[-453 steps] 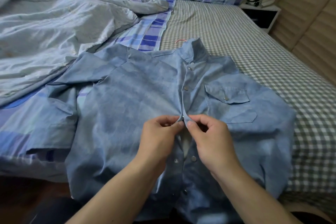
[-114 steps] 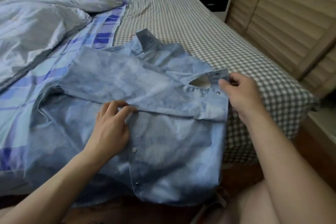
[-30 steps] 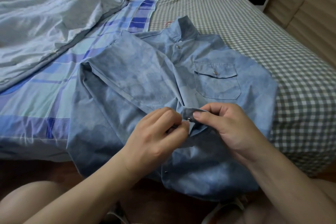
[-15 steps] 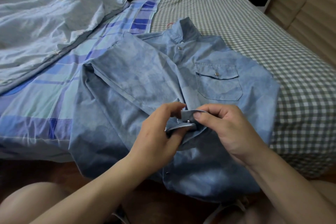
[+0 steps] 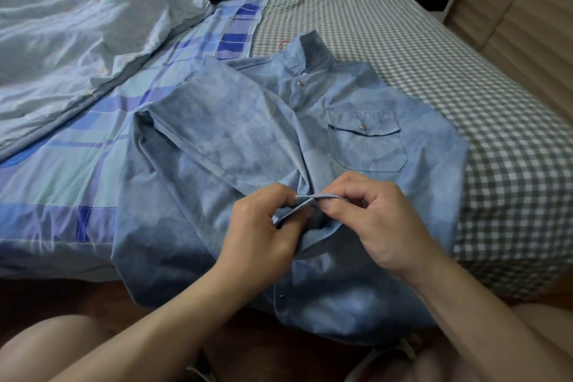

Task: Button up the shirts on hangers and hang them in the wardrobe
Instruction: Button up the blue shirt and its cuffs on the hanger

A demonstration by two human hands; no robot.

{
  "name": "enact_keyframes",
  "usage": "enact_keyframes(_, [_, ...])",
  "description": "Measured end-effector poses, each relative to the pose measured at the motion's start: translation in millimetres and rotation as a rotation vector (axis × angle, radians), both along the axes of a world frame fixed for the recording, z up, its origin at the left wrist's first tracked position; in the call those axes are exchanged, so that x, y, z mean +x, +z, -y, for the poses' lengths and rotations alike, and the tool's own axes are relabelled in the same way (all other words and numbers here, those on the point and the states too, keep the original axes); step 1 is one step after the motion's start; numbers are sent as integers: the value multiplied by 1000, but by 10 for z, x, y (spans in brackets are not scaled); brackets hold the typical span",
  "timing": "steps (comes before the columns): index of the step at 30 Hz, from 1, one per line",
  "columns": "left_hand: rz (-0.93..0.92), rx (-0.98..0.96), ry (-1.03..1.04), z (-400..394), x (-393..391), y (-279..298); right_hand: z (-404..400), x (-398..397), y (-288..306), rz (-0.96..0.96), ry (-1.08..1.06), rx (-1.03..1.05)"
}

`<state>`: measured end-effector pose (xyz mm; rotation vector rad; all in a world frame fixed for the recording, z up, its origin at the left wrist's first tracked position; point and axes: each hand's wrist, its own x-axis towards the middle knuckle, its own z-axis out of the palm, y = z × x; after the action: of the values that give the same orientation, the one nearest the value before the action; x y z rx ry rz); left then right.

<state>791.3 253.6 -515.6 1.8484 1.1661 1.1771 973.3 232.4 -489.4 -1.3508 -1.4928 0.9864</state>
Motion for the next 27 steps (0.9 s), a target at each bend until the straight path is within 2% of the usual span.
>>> enact_keyframes(3, [-133,28,53,-120,11,9,-18,26,6,-29,-32,-23])
enact_keyframes(5, [-150,-13,152,-344,-82,39,-92,104,0,-33,-139,15])
enact_keyframes(6, [-101,-49,248,-505,-188,57,-145,169,-12,-6,-213,42])
enact_keyframes(9, [245,-242,668,-998,-733,185,-269,425,-75,151,-417,60])
enact_keyframes(10, [296,-293,810,-1077,-891,233,-286,515,-92,203,-470,57])
enact_keyframes(11, [233,-259,936,-1082,-977,284,-299,610,-102,248,-522,61])
enact_keyframes(12, [99,-86,991,-1036,-980,309,-301,693,-92,295,-578,72])
enact_keyframes(13, [-73,168,916,-939,-895,327,-296,786,-70,351,-641,84])
enact_keyframes(14, [-241,406,726,-807,-742,302,-295,893,-44,409,-711,82])
enact_keyframes(15, [-404,534,494,-698,-588,213,-300,1020,-36,460,-782,45])
enact_keyframes(16, [-569,525,316,-615,-449,110,-296,1117,-8,480,-839,-22])
enact_keyframes(17, [-712,402,207,-570,-353,-15,-304,1214,-18,450,-874,-103])
enact_keyframes(19, [-925,83,133,-583,-293,-211,-291,1276,-18,261,-837,-249])
enact_keyframes(20, [-984,5,116,-644,-300,-262,-289,1290,-33,145,-781,-273])
enact_keyframes(22, [-975,-41,83,-746,-323,-258,-333,1269,-58,78,-708,-272])
enact_keyframes(23, [-903,-48,85,-792,-330,-207,-362,1184,3,150,-682,-247])
enact_keyframes(27, [-294,-41,166,-853,-332,31,-570,481,425,573,-571,53])
